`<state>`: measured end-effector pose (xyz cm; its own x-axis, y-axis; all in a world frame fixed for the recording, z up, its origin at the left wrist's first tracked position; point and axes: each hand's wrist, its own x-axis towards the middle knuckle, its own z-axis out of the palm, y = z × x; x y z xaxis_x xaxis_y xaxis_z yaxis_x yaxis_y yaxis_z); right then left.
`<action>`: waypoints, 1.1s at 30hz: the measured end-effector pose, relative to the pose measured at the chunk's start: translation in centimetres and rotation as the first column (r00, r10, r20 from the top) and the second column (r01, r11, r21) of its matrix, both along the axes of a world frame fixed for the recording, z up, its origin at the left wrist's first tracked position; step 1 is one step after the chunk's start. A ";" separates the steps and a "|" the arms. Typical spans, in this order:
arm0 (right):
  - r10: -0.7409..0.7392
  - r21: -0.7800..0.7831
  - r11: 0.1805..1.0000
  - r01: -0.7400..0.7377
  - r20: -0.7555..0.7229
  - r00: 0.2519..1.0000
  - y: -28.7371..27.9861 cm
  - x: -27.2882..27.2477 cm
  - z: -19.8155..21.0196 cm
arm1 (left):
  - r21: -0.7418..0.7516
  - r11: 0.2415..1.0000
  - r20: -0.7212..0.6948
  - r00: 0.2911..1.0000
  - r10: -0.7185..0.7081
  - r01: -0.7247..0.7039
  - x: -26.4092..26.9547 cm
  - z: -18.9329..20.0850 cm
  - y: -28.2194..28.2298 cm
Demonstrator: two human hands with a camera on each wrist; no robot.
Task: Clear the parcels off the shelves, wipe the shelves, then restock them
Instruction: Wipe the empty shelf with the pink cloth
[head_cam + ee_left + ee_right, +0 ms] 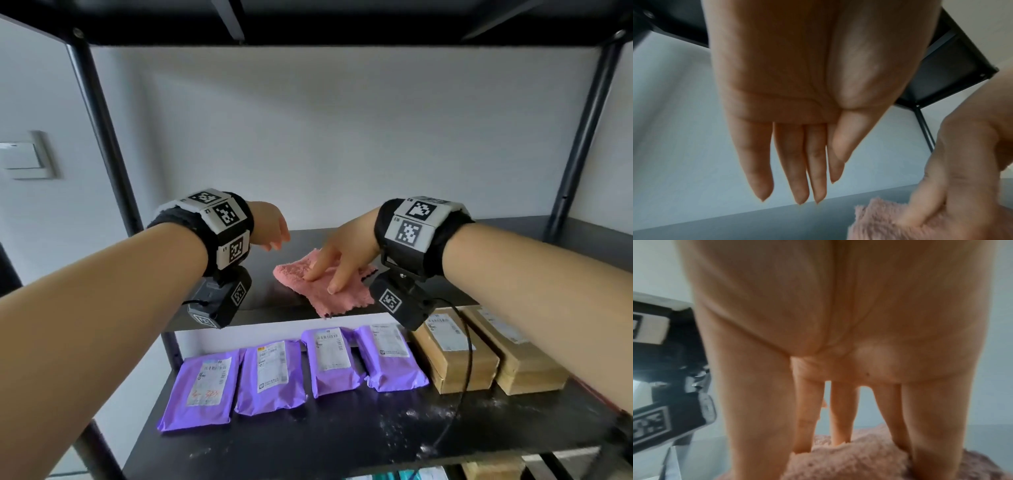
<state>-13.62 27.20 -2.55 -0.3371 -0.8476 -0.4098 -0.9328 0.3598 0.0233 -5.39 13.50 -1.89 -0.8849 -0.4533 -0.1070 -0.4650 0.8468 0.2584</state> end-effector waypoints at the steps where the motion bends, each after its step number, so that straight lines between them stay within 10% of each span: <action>1: -0.053 -0.010 0.999 0.054 0.025 0.998 0.9 -0.6 0.0 | 0.008 1.000 -0.001 1.000 -0.022 0.022 -0.3 -0.1 0.4; 12: -0.409 -0.071 0.900 0.430 0.203 0.890 7.6 -11.3 -0.1 | -0.019 0.989 0.011 0.989 -0.149 0.149 -5.6 -0.4 4.1; 21: -0.447 0.066 0.895 0.442 0.133 0.885 9.2 -21.9 0.7 | 0.022 0.998 -0.020 0.998 -0.058 0.058 -13.8 0.4 6.4; 33: 0.040 0.081 0.996 -0.031 -0.116 0.992 1.7 -20.6 -0.3 | 0.040 0.995 0.024 0.996 0.091 -0.092 -17.2 -0.6 7.0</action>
<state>-34.19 28.89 -2.89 -0.3570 -0.8265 -0.4353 -0.9341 0.3188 0.1607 -22.57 20.48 -2.48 -0.8370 -0.5273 -0.1463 -0.5462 0.7891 0.2810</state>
